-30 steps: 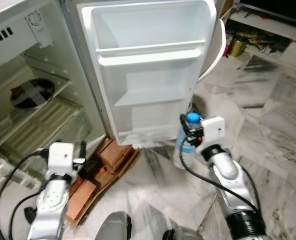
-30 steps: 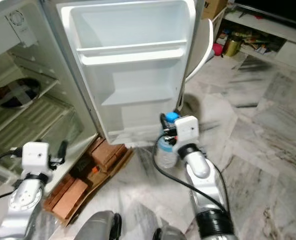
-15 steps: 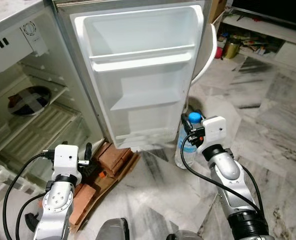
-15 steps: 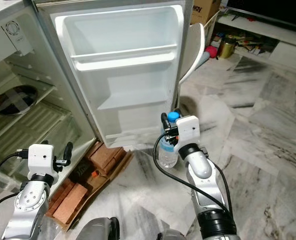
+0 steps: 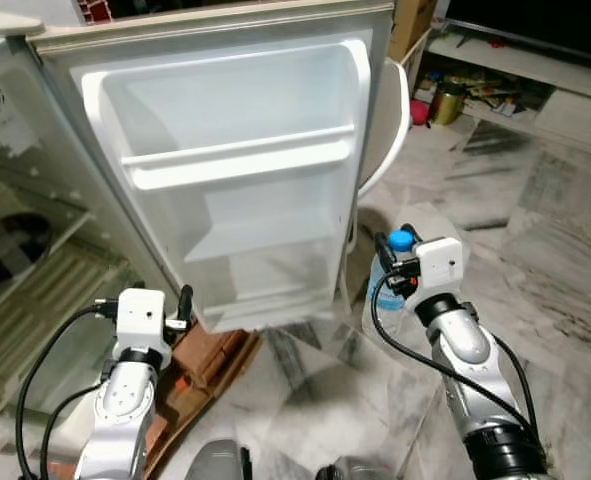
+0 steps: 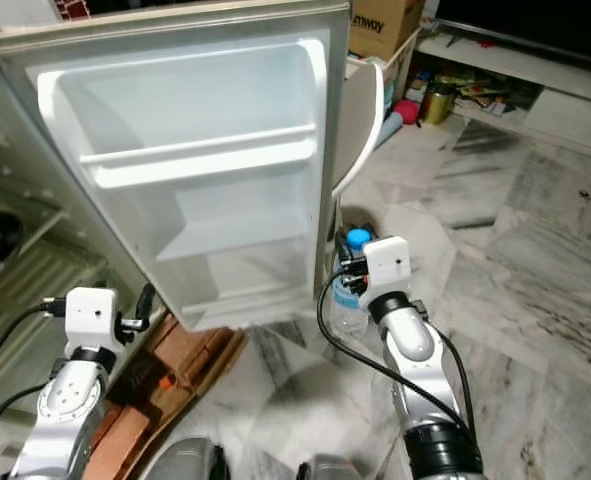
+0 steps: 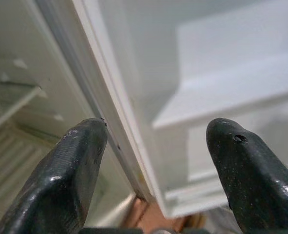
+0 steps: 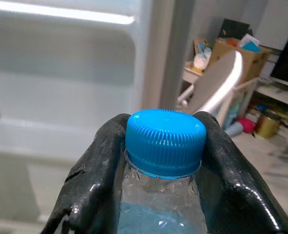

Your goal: Restocking fridge

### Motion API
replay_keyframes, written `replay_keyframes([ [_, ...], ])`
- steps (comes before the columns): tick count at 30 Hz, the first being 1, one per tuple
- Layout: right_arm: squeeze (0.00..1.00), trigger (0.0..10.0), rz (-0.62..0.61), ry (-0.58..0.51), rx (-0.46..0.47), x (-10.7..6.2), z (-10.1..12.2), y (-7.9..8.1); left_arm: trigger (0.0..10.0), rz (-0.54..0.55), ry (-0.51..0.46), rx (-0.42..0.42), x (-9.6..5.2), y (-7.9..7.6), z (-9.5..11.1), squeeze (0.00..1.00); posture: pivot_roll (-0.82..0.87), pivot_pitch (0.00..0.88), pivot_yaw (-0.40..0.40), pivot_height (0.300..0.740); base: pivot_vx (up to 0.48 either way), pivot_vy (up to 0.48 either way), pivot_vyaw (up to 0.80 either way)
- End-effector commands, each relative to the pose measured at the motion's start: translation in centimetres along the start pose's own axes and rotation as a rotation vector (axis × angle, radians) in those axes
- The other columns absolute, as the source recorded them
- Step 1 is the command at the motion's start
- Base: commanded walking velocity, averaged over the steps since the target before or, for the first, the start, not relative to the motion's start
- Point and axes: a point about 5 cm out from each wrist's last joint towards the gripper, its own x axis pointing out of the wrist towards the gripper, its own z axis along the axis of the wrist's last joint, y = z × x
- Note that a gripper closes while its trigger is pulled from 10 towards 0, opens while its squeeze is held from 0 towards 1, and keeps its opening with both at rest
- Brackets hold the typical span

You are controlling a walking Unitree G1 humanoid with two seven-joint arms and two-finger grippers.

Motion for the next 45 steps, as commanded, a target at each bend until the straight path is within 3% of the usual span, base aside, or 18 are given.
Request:
replay_keyframes([
  [1,0.00,10.0,0.019,-0.030,0.015,0.4,0.6,0.8,10.0,0.019,0.014,0.013,-0.2,0.8,-0.2,0.00,0.08,0.102,0.001,0.740,0.428,0.000,0.00],
  [12,0.00,10.0,0.024,-0.023,0.015,0.4,0.4,0.9,10.0,0.021,0.022,-0.002,-0.2,0.8,-0.3,0.00,0.08,0.105,0.001,0.740,0.222,0.357,0.00],
  [28,0.00,10.0,0.053,-0.002,0.040,0.4,0.1,1.2,10.0,0.022,0.025,0.001,0.0,0.7,-0.2,0.00,0.08,0.106,0.002,0.740,0.000,0.000,0.00],
  [40,0.00,10.0,0.204,0.094,0.116,-0.3,-1.2,2.9,10.0,0.025,0.026,-0.007,0.1,0.6,-0.2,0.00,0.07,0.104,0.003,0.740,0.000,0.000,0.00],
  [45,0.00,10.0,0.200,0.079,0.104,-0.2,-0.9,2.7,10.0,0.047,0.054,-0.025,-1.1,1.5,-0.7,0.00,0.08,0.107,0.000,0.740,0.000,0.000,0.00],
])
